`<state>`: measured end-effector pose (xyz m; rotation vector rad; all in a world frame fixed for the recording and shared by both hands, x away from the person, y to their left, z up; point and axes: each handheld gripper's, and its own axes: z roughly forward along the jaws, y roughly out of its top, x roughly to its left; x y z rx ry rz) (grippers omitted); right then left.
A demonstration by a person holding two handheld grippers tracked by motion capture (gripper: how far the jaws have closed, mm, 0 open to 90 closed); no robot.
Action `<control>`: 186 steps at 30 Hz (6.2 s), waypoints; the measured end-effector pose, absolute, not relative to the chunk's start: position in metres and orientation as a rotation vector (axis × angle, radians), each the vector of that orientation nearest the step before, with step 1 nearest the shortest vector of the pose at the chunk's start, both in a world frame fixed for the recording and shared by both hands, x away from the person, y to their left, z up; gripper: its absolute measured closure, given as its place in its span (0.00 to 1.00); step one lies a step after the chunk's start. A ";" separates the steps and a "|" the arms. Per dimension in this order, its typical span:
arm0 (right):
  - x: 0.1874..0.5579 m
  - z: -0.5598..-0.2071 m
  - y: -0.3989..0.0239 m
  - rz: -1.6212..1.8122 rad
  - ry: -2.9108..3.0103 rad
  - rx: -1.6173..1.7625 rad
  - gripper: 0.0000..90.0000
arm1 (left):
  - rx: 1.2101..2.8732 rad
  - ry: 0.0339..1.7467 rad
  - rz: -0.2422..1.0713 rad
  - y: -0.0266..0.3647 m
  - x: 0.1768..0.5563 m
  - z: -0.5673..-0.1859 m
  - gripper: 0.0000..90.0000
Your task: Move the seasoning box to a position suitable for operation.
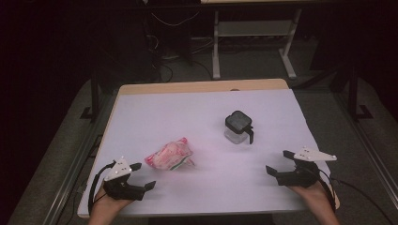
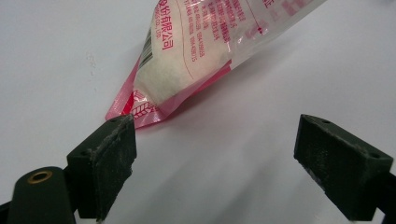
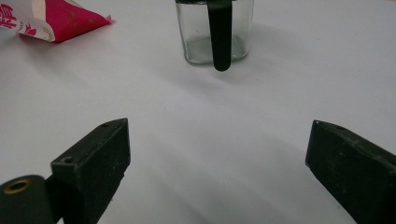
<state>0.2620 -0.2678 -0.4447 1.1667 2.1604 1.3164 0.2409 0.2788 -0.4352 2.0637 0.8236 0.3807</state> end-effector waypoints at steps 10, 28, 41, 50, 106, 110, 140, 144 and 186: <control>0.261 -0.445 -0.268 1.305 2.172 1.175 0.07 | 2.049 0.844 0.396 0.281 0.240 -0.434 0.14; 0.284 -0.412 -0.255 1.173 2.240 1.182 0.07 | 2.019 0.860 0.399 0.285 0.236 -0.433 0.14; 0.316 -0.385 -0.241 1.134 2.280 1.183 0.07 | 2.020 0.858 0.393 0.286 0.237 -0.433 0.14; 0.341 -0.366 -0.221 1.092 2.319 1.148 0.07 | 2.021 0.853 0.382 0.286 0.237 -0.435 0.14; 0.449 -0.382 -0.126 0.604 2.722 1.114 0.06 | 2.054 0.837 0.331 0.287 0.240 -0.441 0.14; 0.450 -0.384 -0.125 0.577 2.732 1.107 0.14 | 2.056 0.839 0.327 0.287 0.240 -0.441 0.14; 0.424 -0.359 -0.134 0.616 2.767 0.975 0.17 | 2.058 0.841 0.321 0.286 0.240 -0.442 0.14; 0.411 -0.353 -0.134 0.636 2.787 0.919 0.17 | 2.056 0.842 0.320 0.286 0.240 -0.442 0.14; 0.331 -0.373 -0.081 0.627 3.005 0.292 0.17 | 2.061 0.839 0.311 0.282 0.240 -0.443 0.14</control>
